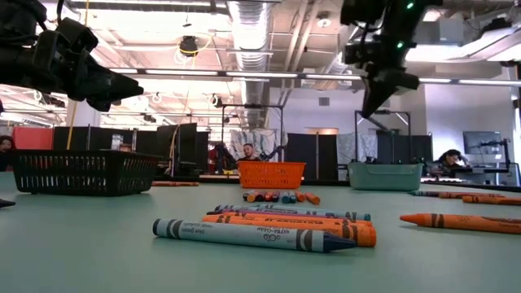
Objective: Sort crayons
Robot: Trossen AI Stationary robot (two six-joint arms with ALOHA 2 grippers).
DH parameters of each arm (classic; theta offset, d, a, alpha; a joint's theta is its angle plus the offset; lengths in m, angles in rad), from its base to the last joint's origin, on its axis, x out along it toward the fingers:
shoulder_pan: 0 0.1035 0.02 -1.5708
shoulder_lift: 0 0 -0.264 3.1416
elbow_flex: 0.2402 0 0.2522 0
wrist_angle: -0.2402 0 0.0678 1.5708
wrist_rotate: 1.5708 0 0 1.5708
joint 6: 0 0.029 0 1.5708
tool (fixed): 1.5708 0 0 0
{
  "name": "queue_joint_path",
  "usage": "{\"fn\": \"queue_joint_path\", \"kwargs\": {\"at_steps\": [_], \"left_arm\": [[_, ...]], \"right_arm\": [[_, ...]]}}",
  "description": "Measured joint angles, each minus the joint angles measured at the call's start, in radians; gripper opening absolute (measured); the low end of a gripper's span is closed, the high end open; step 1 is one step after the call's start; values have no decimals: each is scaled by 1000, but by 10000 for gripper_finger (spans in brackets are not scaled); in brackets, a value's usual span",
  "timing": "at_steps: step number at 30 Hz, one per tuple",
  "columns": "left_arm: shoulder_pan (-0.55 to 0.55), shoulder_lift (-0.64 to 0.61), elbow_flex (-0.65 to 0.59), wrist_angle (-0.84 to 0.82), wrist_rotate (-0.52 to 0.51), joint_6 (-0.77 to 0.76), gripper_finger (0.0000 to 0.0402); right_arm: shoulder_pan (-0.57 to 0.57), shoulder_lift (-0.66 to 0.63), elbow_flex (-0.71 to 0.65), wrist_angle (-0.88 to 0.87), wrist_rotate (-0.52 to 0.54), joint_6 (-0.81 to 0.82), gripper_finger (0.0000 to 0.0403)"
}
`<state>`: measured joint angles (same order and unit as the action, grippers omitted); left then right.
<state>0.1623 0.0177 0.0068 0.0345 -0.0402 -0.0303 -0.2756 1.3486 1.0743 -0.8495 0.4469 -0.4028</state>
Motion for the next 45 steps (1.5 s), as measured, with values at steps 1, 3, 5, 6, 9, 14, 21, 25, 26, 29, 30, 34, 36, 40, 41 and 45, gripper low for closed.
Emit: {"fn": "queue_joint_path", "kwargs": {"at_steps": [1, 3, 5, 6, 9, 14, 21, 25, 26, 29, 30, 34, 36, 40, 41, 45], "left_arm": [[0, 0, 0, 0, 0, 0, 116], [0, 0, 0, 0, 0, 0, 116], [0, 0, 0, 0, 0, 0, 116], [0, 0, 0, 0, 0, 0, 116], [0, 0, 0, 0, 0, 0, 116], [0, 0, 0, 0, 0, 0, 116], [0, 0, 0, 0, 0, 0, 116], [0, 0, 0, 0, 0, 0, 116], [0, 0, 0, 0, 0, 0, 116], [0, 0, 0, 0, 0, 0, 116], [0, 0, 0, 0, 0, 0, 116], [0, 0, 0, 0, 0, 0, 116], [0, 0, 0, 0, 0, 0, 116], [0, 0, 0, 0, 0, 0, 116], [0, 0, 0, 0, 0, 0, 116], [0, 0, 0, 0, 0, 0, 116]], "right_arm": [[-32, 14, 0, 24, 0, -41, 3], [-95, 49, 0, 57, 0, -101, 3], [-158, 91, 0, 63, 0, -139, 3], [-187, 112, 0, 62, 0, -151, 3], [-260, 173, 0, 63, 0, -180, 3], [-340, 245, 0, 99, 0, -183, 14], [-374, 277, 0, 102, -4, -176, 49], [-374, 271, 0, 99, -20, -175, 72], [-374, 266, 0, 99, -23, -175, 78], [-369, 235, 0, 90, -23, -179, 92], [-364, 220, 0, 89, -23, -179, 95], [-331, 140, 0, 120, -32, -131, 98], [-304, 88, 0, 156, -72, -19, 96], [-233, -1, -6, 299, -287, 192, 90], [-205, -16, -17, 352, -341, 212, 89], [-51, -44, -91, 548, -435, 158, 84]]}}
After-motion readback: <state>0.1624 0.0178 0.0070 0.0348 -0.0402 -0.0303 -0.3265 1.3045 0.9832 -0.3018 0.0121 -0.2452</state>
